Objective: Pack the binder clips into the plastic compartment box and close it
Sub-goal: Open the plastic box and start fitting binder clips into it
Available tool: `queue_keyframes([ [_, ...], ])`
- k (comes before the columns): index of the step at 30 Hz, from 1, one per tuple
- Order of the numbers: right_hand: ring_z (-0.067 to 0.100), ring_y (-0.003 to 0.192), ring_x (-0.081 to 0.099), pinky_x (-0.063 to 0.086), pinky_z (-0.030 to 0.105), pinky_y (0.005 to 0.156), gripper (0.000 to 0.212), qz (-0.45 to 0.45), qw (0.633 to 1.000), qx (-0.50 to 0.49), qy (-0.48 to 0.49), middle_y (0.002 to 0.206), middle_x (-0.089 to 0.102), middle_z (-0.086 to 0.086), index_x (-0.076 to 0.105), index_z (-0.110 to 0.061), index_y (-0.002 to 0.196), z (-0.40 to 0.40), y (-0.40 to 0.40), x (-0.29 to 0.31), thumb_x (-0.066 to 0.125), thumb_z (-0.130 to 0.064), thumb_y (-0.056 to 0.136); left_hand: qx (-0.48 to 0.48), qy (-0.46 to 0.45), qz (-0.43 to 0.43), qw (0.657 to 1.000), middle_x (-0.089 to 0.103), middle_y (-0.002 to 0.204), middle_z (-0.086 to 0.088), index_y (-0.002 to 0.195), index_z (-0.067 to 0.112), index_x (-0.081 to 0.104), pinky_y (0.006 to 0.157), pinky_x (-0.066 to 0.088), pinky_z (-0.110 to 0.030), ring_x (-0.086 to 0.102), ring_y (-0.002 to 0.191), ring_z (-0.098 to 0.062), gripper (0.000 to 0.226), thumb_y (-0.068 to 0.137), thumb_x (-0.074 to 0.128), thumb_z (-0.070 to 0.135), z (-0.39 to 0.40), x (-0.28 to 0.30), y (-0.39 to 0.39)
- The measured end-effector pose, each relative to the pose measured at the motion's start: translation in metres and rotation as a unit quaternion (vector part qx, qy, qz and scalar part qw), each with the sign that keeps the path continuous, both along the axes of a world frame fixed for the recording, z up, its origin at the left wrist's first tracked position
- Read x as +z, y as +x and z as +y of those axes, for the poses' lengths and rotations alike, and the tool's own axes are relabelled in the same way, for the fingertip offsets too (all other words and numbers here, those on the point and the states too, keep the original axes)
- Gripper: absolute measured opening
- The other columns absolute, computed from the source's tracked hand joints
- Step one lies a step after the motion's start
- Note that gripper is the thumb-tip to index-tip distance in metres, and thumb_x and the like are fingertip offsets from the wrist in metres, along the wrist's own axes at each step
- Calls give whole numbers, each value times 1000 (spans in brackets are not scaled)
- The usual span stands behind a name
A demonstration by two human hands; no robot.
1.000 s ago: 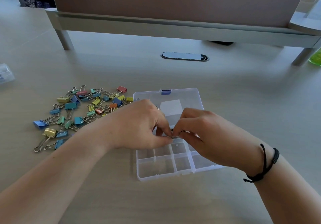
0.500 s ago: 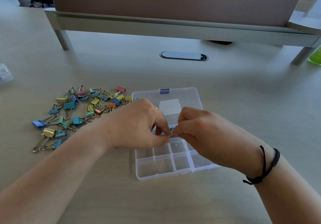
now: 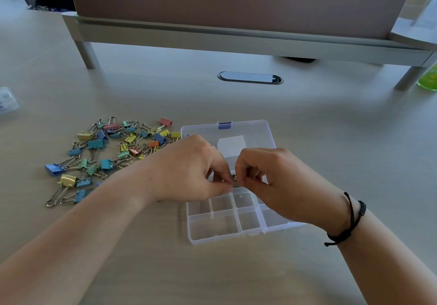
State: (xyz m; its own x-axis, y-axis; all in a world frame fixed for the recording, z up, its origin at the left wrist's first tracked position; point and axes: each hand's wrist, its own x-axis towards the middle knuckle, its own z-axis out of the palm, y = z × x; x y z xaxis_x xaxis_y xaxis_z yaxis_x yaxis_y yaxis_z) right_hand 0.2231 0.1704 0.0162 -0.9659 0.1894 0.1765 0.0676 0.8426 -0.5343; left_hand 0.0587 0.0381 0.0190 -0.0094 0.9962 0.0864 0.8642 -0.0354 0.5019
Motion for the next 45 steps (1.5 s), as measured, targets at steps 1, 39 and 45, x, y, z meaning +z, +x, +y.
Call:
queue_keyframes([
  [1,14,69,57,49,35,64,19,-1,1000,0,4,74,61,-8,61,-19,81,0,0,0,62,-2,87,1,0,0,1000,68,75,22,92,36,79,67,52,-30,64,72,-7,12,86,68,36,0,0,0],
  [39,3,77,67,53,18,75,21,-56,996,-24,-59,87,66,-11,72,-23,104,16,5,6,63,-8,92,40,-32,-24,998,69,75,22,96,36,80,63,49,-18,64,73,-5,13,83,76,38,1,0,1],
  [45,-4,75,56,40,7,70,19,-56,998,0,16,91,61,-13,73,-22,101,15,4,3,61,-10,94,41,-31,-30,998,70,76,23,93,35,80,64,48,-15,65,73,-5,11,82,77,38,0,1,2],
])
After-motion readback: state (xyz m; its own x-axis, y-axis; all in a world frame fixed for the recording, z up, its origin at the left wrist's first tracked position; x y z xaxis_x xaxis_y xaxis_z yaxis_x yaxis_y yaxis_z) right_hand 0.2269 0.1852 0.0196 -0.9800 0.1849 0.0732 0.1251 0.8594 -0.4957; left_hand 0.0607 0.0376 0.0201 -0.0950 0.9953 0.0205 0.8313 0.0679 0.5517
